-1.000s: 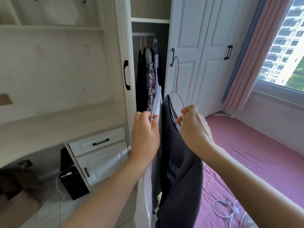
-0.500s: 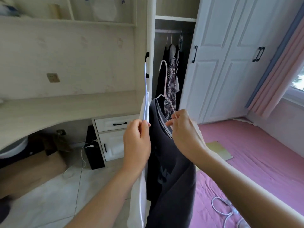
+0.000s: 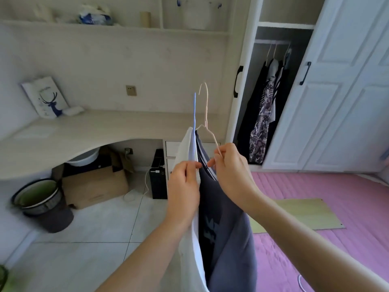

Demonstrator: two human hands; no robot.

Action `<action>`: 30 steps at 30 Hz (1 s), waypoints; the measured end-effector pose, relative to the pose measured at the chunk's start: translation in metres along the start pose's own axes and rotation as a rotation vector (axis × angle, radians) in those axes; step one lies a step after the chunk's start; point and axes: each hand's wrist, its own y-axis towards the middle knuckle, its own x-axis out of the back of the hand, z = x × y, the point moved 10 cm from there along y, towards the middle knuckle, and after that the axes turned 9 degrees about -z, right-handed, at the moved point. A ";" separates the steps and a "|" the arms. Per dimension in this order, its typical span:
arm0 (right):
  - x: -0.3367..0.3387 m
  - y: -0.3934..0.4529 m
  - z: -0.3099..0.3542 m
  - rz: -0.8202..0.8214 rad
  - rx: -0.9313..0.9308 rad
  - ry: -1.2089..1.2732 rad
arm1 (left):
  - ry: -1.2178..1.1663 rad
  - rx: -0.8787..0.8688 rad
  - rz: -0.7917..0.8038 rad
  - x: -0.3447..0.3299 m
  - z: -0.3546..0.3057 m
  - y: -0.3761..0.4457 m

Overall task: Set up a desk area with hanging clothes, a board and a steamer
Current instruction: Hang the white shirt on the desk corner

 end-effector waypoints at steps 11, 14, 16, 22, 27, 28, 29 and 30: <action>-0.095 0.012 0.033 0.137 0.007 0.066 | -0.164 0.264 0.176 0.033 0.046 0.058; -0.126 0.021 0.049 0.180 0.036 0.068 | -0.061 0.198 0.198 0.055 0.047 0.085; -0.145 0.029 0.060 0.193 0.068 0.075 | -0.013 0.160 0.219 0.067 0.046 0.105; -0.204 0.054 0.082 0.232 0.022 0.152 | 0.198 0.012 0.272 0.104 0.057 0.165; -0.248 0.066 0.099 0.265 0.040 0.151 | 0.208 0.004 0.264 0.133 0.078 0.209; -0.255 0.068 0.102 0.274 0.043 0.154 | 0.188 0.022 0.272 0.137 0.083 0.216; -0.263 0.070 0.105 0.282 0.047 0.157 | 0.151 0.058 0.276 0.139 0.088 0.225; -0.270 0.071 0.108 0.289 0.052 0.160 | 0.088 0.118 0.265 0.143 0.095 0.233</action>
